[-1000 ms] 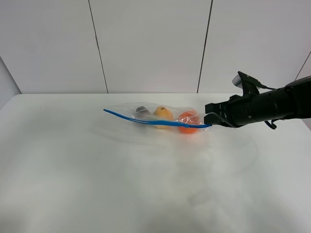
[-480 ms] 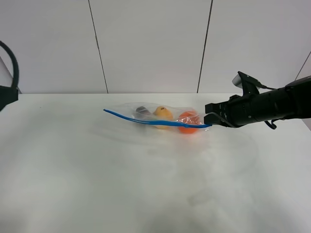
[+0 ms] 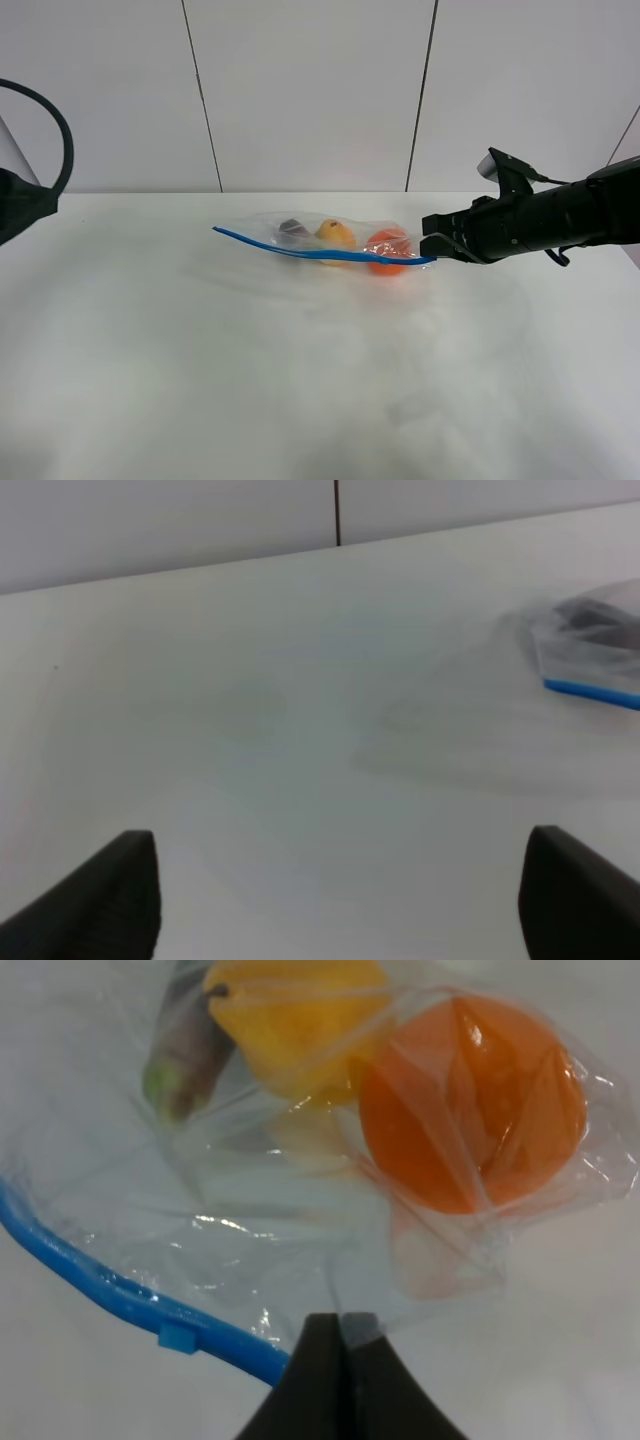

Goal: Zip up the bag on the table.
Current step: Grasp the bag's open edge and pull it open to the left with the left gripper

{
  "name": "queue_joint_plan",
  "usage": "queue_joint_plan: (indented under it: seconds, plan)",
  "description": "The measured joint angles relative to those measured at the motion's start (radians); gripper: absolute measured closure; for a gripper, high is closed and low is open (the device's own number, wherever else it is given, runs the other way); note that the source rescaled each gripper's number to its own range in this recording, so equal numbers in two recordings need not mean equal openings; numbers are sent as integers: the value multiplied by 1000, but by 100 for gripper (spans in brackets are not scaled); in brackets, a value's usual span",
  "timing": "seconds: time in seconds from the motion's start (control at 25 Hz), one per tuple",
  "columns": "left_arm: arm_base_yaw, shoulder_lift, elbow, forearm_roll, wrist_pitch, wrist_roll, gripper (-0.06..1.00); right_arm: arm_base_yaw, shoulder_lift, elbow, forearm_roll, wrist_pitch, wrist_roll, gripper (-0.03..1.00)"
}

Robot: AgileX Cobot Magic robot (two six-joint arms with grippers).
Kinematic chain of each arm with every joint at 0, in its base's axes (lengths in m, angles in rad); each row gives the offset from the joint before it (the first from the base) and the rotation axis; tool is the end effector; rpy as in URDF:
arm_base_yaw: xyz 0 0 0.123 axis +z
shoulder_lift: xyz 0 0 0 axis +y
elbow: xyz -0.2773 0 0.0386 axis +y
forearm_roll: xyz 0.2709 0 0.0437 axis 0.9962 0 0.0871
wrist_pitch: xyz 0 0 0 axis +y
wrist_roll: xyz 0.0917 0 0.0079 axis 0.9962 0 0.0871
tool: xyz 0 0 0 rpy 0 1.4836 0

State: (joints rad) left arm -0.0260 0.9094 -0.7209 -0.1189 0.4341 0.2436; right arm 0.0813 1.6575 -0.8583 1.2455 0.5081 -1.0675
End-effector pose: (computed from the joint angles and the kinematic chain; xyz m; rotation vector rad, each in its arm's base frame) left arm 0.2134 -0.0102 0.3109 0.1996 2.0933 0.0134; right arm 0.3296 0.0695 0.1688 -0.1457 2.4357 0.6835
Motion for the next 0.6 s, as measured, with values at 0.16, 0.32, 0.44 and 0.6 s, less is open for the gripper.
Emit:
queue_joint_plan:
  seconds: [0.16,0.32,0.44,0.6]
  plan:
    - [-58,0,0,-20,0,27,-6,0,0,0,0,0,0,97]
    - [-139,0,0,-22,0,38,-6,0,0,0,0,-2,0,97]
    - [-201,0,0,-22,0,39,-6,0,0,0,0,-2,0,97]
    - [-298,0,0,-22,0,38,-6,0,0,0,0,-2,0,97]
